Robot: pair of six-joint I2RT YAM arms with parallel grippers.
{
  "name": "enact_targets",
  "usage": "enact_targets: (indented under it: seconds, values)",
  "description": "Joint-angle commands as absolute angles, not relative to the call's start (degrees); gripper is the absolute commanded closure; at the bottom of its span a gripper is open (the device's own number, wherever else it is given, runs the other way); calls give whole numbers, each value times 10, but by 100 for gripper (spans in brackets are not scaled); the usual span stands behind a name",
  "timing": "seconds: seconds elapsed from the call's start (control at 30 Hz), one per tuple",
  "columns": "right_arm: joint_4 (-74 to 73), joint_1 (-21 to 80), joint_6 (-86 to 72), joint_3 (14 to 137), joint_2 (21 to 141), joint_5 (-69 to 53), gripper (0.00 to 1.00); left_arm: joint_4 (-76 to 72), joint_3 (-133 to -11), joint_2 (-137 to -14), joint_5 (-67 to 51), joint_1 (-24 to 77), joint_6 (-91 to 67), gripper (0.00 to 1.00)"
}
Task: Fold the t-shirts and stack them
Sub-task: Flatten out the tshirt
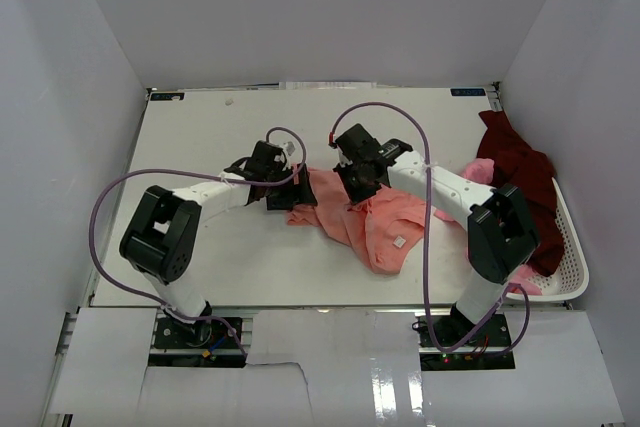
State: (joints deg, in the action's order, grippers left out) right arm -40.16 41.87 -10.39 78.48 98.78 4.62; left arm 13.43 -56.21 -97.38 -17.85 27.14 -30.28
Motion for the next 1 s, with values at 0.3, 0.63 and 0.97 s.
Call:
enact_targets:
  seconds: [0.3, 0.63, 0.97]
  values:
    - [-388, 401, -114, 746, 914, 42, 92, 214, -629, -1051, -17, 270, -340, 100]
    - [-389, 352, -121, 667, 836, 26, 92, 234, -605, -998, -23, 172, -351, 100]
    - [-384, 339, -132, 598, 793, 6, 92, 252, -591, -952, -58, 57, -334, 100]
